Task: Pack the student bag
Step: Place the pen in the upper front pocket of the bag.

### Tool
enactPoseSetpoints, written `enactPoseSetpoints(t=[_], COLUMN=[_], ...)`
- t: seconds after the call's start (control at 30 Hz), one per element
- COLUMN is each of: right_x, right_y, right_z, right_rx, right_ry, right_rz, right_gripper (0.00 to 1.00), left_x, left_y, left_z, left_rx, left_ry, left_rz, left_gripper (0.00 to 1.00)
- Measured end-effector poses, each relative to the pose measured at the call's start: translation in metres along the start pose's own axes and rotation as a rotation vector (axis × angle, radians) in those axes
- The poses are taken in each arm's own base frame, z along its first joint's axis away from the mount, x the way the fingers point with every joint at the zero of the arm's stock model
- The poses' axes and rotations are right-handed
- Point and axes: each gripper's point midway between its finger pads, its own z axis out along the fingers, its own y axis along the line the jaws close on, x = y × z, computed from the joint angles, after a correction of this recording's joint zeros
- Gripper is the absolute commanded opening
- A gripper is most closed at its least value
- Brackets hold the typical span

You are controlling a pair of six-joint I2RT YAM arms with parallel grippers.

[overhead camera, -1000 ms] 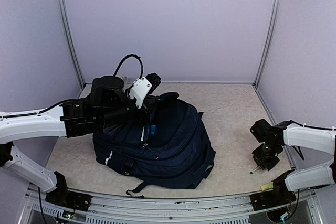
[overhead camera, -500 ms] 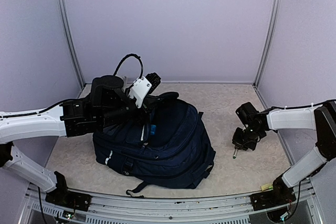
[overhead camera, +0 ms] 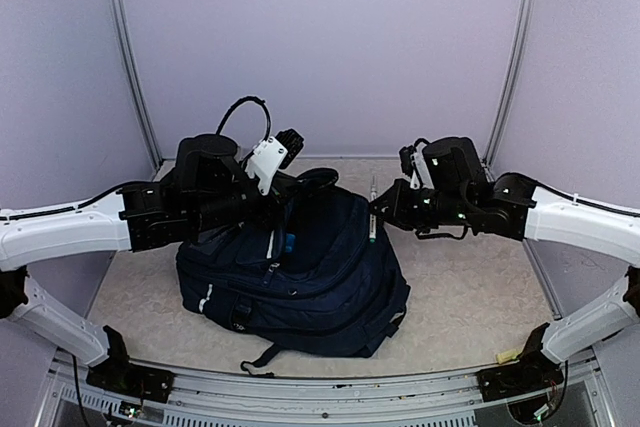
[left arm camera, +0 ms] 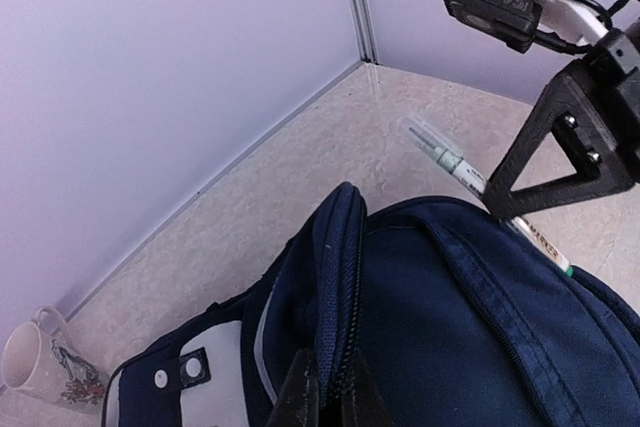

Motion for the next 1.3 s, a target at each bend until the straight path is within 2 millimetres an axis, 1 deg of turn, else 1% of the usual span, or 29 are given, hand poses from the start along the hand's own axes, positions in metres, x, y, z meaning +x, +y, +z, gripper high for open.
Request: enactPoseSetpoints(t=[0.07, 0.1, 0.13, 0.17, 0.2, 0.27, 0.33, 0.47, 0.53, 0.6, 0.63, 0.67, 0.7, 0.77, 0.8, 0.87, 0.9, 0.93, 0.97, 1.07, 1.2, 1.23, 1.3], right_x=[0.009, 0.012, 0.016, 0.021, 0.029, 0.041, 0.045, 0.037, 0.037, 0.038, 0.038, 0.038, 0.037, 0.035, 0.031, 0.023, 0.019, 0.016, 0.014, 0.01, 0.012, 0.013, 0.017], right_y=[0.03, 0.039, 0.05, 0.057, 0.062, 0.066, 0.073, 0.094, 0.098, 0.1, 0.103, 0.105, 0.107, 0.108, 0.109, 0.112, 0.108, 0.102, 0.096, 0.069, 0.024, 0.007, -0.043], right_z=[0.004, 0.007, 0.015, 0.023, 0.034, 0.051, 0.059, 0.051, 0.05, 0.054, 0.059, 0.066, 0.077, 0.087, 0.09, 0.09, 0.089, 0.087, 0.084, 0.069, 0.03, 0.02, 0.001], right_rx=[-0.1, -0.138, -0.186, -0.213, -0.229, -0.238, -0.245, -0.297, -0.317, -0.325, -0.328, -0.327, -0.32, -0.303, -0.292, -0.265, -0.237, -0.194, -0.15, -0.001, 0.216, 0.283, 0.458], right_ry=[0.012, 0.02, 0.041, 0.064, 0.096, 0.153, 0.181, 0.177, 0.18, 0.187, 0.196, 0.2, 0.203, 0.198, 0.188, 0.169, 0.16, 0.154, 0.149, 0.127, 0.113, 0.11, 0.122], right_rz=[0.015, 0.028, 0.049, 0.057, 0.065, 0.069, 0.061, 0.06, 0.072, 0.08, 0.081, 0.079, 0.069, 0.053, 0.043, 0.011, 0.003, -0.023, -0.034, -0.048, -0.028, -0.01, 0.034], right_gripper=[0.0, 0.0, 0.0, 0.0, 0.0, 0.0, 0.0, 0.0, 0.0, 0.0, 0.03, 0.14, 0.26, 0.47, 0.58, 0.74, 0.82, 0.92, 0.99, 1.0, 1.0, 1.0, 1.0], left_x=[-0.001, -0.002, -0.003, -0.003, -0.002, -0.001, 0.001, -0.001, -0.004, -0.005, -0.005, -0.005, -0.006, -0.005, -0.005, -0.006, -0.007, -0.008, -0.008, -0.008, -0.005, -0.005, -0.006], left_y=[0.001, 0.003, 0.005, 0.006, 0.006, 0.006, 0.006, 0.008, 0.007, 0.006, 0.006, 0.005, 0.005, 0.008, 0.008, 0.009, 0.008, 0.009, 0.008, 0.006, 0.002, 0.002, 0.002], left_z=[0.0, 0.0, 0.0, -0.001, 0.0, 0.0, 0.001, 0.003, 0.002, 0.002, 0.002, 0.002, 0.002, 0.002, 0.002, 0.001, 0.001, 0.001, 0.001, 0.001, 0.002, 0.002, 0.002], left_rx=[-0.002, -0.004, -0.008, -0.01, -0.01, -0.009, -0.008, -0.008, 0.0, 0.008, 0.009, 0.01, 0.009, -0.003, -0.005, -0.007, -0.005, -0.007, -0.006, 0.008, 0.026, 0.028, 0.027], left_ry=[0.001, 0.0, 0.002, 0.006, 0.012, 0.016, 0.021, 0.018, 0.011, 0.008, 0.008, 0.007, 0.007, 0.009, 0.009, 0.007, 0.003, 0.0, -0.002, 0.0, 0.007, 0.008, 0.004], left_rz=[-0.007, -0.009, -0.013, -0.015, -0.016, -0.015, -0.015, -0.017, -0.019, -0.018, -0.018, -0.018, -0.017, -0.018, -0.018, -0.017, -0.016, -0.016, -0.016, -0.015, -0.009, -0.009, -0.009], left_gripper=[0.0, 0.0, 0.0, 0.0, 0.0, 0.0, 0.0, 0.0, 0.0, 0.0, 0.0, 0.0, 0.0, 0.0, 0.0, 0.0, 0.0, 0.0, 0.0, 0.0, 0.0, 0.0, 0.0])
